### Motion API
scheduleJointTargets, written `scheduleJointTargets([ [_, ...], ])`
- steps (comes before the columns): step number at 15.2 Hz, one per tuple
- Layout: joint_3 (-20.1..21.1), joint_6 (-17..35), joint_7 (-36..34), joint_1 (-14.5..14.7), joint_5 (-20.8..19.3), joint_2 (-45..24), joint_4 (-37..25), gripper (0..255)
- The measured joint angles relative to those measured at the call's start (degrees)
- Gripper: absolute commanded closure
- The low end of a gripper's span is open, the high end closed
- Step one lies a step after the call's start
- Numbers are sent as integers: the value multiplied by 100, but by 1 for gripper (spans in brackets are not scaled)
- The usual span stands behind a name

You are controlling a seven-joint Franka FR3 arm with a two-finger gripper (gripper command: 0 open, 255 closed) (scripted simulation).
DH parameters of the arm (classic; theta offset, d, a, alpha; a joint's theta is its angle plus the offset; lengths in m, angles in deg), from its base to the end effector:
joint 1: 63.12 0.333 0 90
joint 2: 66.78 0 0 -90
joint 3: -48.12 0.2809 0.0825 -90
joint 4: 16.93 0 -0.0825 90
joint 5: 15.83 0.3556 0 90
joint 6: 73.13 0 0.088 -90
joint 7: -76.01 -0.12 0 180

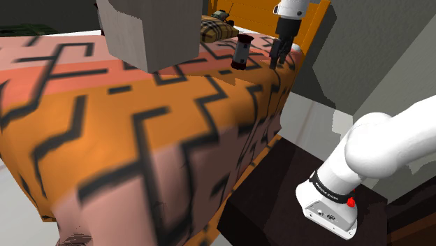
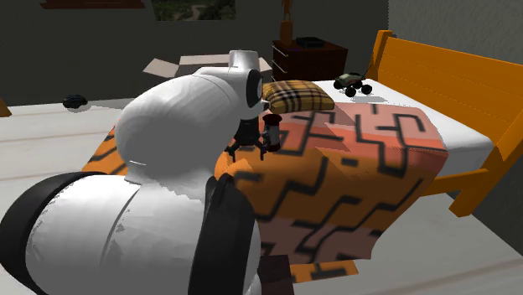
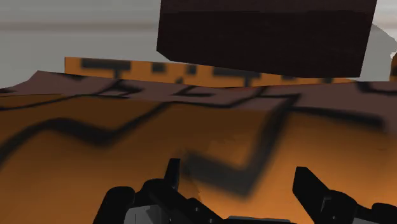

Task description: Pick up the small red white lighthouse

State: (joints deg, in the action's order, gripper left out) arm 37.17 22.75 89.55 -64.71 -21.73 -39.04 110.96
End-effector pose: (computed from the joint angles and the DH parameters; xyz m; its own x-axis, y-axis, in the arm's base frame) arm 0.3743 -0.1023 0.5083 0.9950 0.0574 -0.0820 0.0570 -0.9984 -0.0067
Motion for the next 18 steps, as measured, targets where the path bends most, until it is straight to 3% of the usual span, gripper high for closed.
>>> scheduleJointTargets([
  [9,-575,870,1474,72,-60,-1295,-1213,0],
  [18,-923,1244,2914,59,496,-2785,-3029,0],
])
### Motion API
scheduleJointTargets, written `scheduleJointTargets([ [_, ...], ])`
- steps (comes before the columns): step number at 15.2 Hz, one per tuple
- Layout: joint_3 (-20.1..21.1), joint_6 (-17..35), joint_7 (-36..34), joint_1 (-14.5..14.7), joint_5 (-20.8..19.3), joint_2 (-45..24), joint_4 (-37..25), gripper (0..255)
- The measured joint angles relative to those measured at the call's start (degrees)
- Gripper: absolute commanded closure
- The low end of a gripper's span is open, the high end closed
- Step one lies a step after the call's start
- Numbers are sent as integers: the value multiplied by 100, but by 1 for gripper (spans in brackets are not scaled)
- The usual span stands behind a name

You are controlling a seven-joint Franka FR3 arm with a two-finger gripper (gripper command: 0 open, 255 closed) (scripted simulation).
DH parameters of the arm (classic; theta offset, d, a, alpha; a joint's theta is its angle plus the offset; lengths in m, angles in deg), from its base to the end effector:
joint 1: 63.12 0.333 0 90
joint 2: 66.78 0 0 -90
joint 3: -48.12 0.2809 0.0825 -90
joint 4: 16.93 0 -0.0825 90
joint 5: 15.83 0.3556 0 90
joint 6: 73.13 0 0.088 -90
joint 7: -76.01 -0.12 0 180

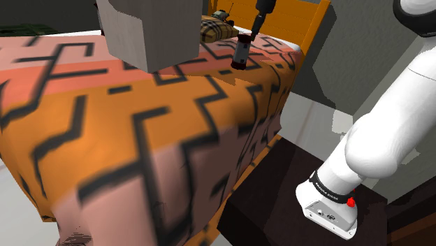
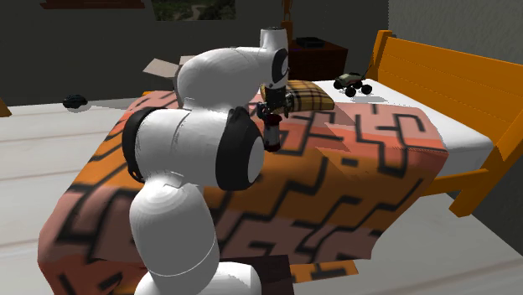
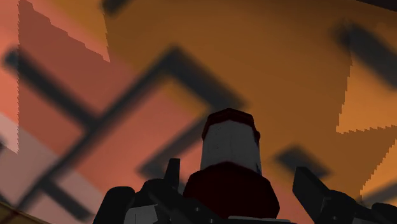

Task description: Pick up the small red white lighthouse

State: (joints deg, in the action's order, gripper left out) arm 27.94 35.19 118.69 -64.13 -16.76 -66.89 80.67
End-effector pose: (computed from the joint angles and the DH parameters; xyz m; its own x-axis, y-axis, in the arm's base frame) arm 0.5171 -0.2018 0.5461 0.9187 0.3749 0.1241 0.3583 -0.9235 0.1372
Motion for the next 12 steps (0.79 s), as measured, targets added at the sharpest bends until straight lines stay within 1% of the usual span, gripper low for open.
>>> scheduleJointTargets([
  [2,-19,116,111,-20,55,-111,-38,0],
  [8,-19,538,138,-21,70,-146,336,0],
  [9,-19,573,136,-21,69,-143,373,255],
  [12,-19,607,135,-21,68,-138,401,255],
])
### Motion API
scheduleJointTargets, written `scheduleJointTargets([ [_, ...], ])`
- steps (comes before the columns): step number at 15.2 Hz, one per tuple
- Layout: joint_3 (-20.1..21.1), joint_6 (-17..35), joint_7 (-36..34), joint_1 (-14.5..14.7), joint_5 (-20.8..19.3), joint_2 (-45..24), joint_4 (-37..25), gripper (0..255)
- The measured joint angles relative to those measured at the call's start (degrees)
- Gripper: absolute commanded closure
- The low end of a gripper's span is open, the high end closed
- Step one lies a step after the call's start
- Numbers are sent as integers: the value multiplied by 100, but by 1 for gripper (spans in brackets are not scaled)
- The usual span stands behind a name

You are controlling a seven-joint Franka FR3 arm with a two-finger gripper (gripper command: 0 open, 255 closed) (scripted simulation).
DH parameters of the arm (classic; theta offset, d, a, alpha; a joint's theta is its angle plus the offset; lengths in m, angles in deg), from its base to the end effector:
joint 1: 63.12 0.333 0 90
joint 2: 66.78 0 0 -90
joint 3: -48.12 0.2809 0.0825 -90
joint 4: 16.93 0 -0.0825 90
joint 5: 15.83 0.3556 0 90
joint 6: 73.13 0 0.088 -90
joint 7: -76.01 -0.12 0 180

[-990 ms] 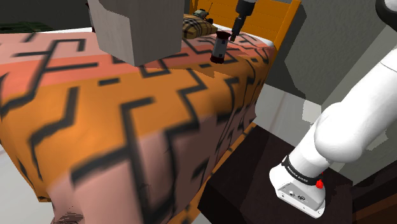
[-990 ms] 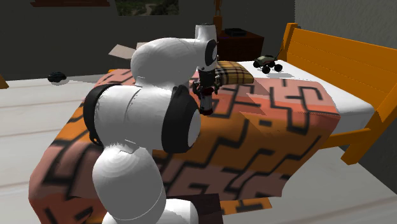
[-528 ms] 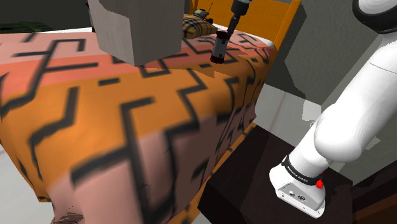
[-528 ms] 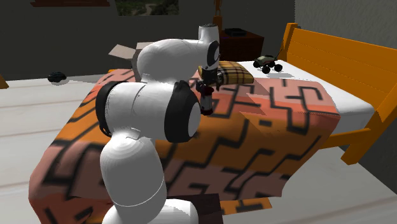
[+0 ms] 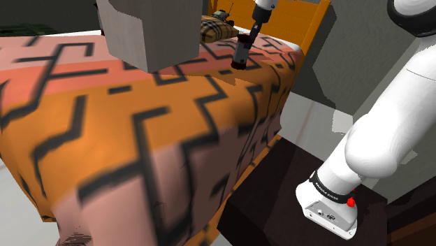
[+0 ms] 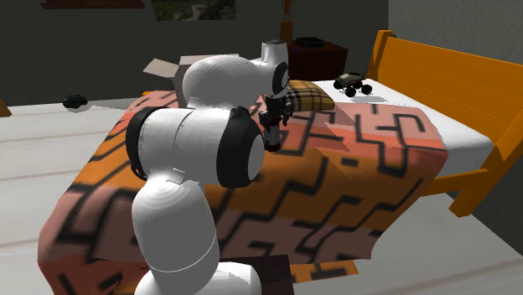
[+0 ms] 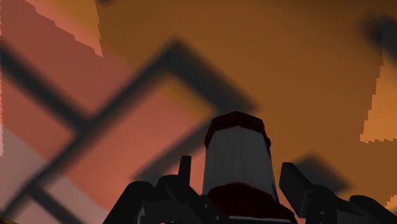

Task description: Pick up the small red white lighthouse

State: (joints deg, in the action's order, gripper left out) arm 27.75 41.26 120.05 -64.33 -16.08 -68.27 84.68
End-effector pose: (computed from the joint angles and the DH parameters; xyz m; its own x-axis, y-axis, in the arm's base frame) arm 0.5253 -0.2063 0.5119 0.9112 0.3899 0.1326 0.3710 -0.9170 0.1467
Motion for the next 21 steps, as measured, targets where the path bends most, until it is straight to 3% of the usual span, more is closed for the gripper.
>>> scheduleJointTargets([
  [8,-3,-34,5,-3,-1,1,-30,255],
  [21,-8,-1018,25,-10,35,-89,-1094,255],
])
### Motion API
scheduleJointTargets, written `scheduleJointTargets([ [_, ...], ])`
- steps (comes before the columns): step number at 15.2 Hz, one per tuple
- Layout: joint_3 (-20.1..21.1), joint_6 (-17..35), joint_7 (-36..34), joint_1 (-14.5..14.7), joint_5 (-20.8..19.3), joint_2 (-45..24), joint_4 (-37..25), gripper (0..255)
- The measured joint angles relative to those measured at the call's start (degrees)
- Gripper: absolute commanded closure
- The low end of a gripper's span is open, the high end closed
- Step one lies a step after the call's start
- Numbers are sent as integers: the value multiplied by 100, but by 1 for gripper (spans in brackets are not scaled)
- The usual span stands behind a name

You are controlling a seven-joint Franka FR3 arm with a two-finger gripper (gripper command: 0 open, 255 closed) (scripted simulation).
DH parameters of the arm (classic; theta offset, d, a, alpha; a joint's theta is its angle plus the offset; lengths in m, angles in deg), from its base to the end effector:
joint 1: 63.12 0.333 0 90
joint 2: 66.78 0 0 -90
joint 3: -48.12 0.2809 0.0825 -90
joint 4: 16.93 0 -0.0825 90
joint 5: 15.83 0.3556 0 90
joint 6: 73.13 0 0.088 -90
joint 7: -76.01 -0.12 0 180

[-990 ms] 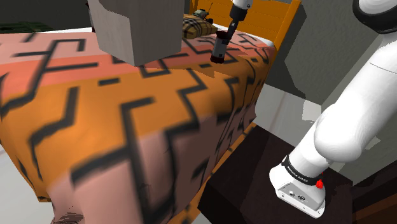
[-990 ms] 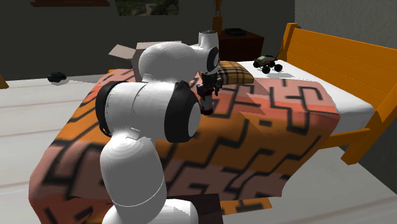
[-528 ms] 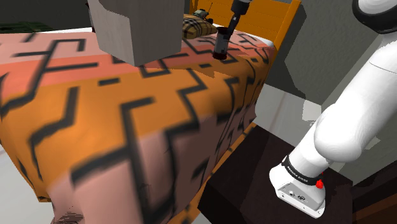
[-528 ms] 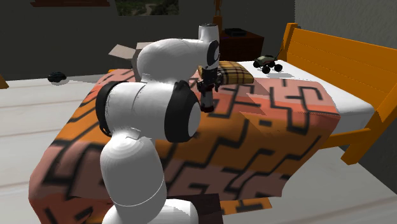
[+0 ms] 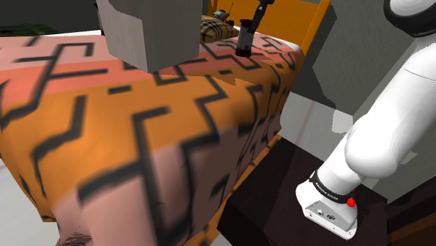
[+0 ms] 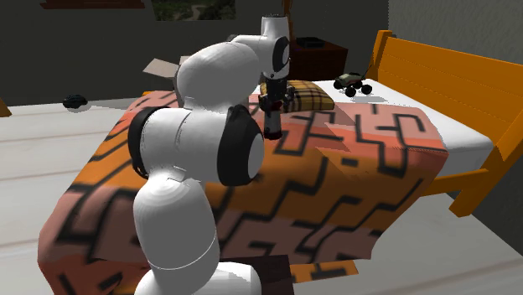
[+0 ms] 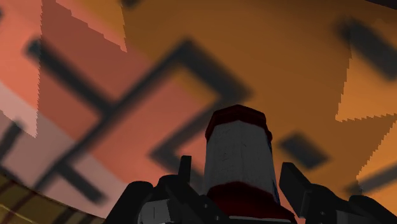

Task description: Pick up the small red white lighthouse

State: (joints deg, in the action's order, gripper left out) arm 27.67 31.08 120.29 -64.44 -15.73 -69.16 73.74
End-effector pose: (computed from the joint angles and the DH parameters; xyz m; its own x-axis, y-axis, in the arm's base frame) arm 0.5238 -0.2051 0.5744 0.9115 0.3898 0.1315 0.3711 -0.9170 0.1460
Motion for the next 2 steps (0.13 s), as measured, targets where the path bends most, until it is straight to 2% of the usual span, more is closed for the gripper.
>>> scheduleJointTargets([
  [2,-6,-136,14,-8,17,-39,-173,255],
])
